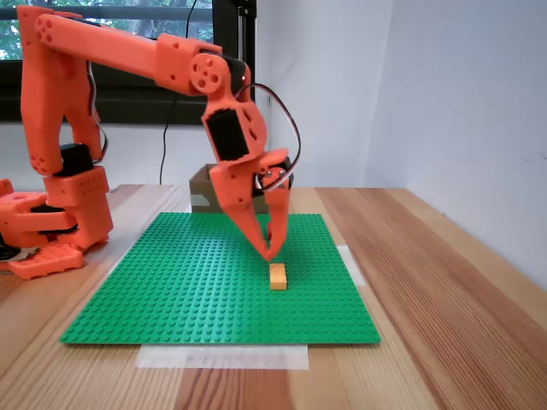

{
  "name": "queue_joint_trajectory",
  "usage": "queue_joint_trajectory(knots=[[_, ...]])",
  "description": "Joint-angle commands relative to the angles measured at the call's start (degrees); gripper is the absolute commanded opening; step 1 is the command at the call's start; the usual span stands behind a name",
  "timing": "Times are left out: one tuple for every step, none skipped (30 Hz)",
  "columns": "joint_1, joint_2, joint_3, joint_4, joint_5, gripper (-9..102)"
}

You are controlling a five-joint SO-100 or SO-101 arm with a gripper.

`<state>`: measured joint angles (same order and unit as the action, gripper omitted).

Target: Pick the yellow lego block and put it in the box.

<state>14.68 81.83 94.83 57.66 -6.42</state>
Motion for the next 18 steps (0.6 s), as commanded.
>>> queue_joint_trajectory(knots=[[0.2,0.4,-2.4,0.4,-1.7,-1],[0.2,0.4,-2.4,0.6,-1.8,-1],[0.2,0.4,-2.3,0.9,-1.8,-1],[0.2,0.4,-2.3,1.1,-1.8,0],[0.2,0.2,-2.3,1.4,-1.5,0],[0.2,0.1,-2.3,1.7,-1.4,1],[0.2,-0.1,-2.3,1.8,-1.4,1],[0.2,-0.2,-2.3,1.8,-1.3,1],[0.2,-0.4,-2.3,1.7,-1.2,2],[0.2,-0.4,-2.3,1.7,-1.3,3],[0.1,-0.5,-2.3,1.7,-1.4,3],[0.1,-0.6,-2.3,1.7,-1.4,5],[0.2,-0.7,-2.3,1.7,-1.1,6],[0.2,-0.9,-2.3,1.7,-1.2,7],[0.2,-1.0,-2.3,1.8,-1.6,9],[0.1,-1.1,-2.3,2.0,-1.8,9],[0.0,-1.1,-2.2,2.3,-2.0,11],[-0.1,-1.1,-2.1,2.5,-2.1,14]])
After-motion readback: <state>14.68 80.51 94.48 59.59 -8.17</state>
